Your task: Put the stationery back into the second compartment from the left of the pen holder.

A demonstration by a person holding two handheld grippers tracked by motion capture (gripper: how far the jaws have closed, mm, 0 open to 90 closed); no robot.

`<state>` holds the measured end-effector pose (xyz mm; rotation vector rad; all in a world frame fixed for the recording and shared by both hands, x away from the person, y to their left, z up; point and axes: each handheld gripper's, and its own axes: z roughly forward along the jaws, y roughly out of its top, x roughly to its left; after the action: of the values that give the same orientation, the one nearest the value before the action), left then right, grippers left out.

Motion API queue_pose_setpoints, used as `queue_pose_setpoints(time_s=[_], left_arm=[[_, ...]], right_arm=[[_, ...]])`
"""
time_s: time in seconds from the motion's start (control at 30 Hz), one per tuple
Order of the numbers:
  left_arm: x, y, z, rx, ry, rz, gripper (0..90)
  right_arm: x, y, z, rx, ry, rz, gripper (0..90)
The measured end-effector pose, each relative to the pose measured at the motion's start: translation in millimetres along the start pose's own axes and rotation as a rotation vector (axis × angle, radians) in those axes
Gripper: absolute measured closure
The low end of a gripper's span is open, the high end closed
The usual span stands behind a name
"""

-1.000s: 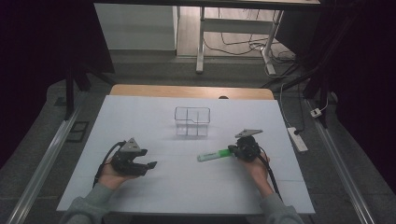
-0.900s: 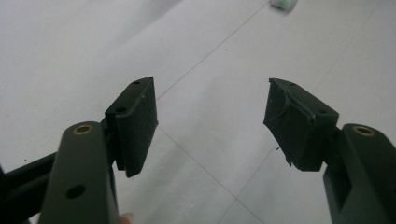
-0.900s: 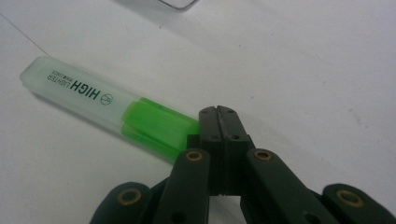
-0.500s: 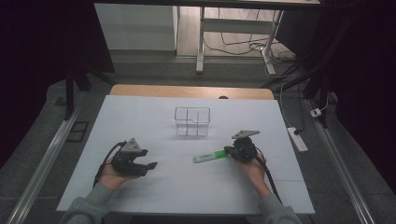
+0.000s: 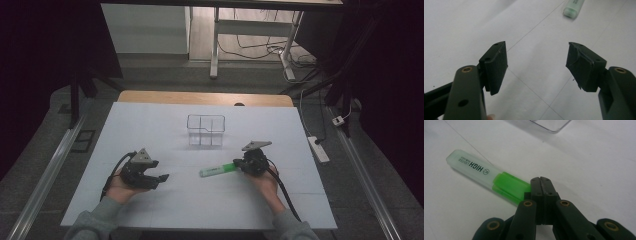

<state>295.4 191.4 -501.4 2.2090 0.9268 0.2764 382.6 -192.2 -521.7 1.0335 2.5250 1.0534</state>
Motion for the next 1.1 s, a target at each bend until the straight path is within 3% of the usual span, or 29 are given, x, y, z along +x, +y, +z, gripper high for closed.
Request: queue_pose_setpoints(time_s=[0.7, 1.1], left_arm=[[-1.1, 0.4, 3.1, 0.016, -0.002, 0.008, 32.5], [-0.7, 0.2, 4.0, 0.023, 0.001, 0.008, 31.9]], right_arm=[[26.8, 5.6, 13.9, -0.012, 0.096, -0.016, 88.8], [30.9, 6.4, 18.3, -0.011, 0.124, -0.014, 88.8]])
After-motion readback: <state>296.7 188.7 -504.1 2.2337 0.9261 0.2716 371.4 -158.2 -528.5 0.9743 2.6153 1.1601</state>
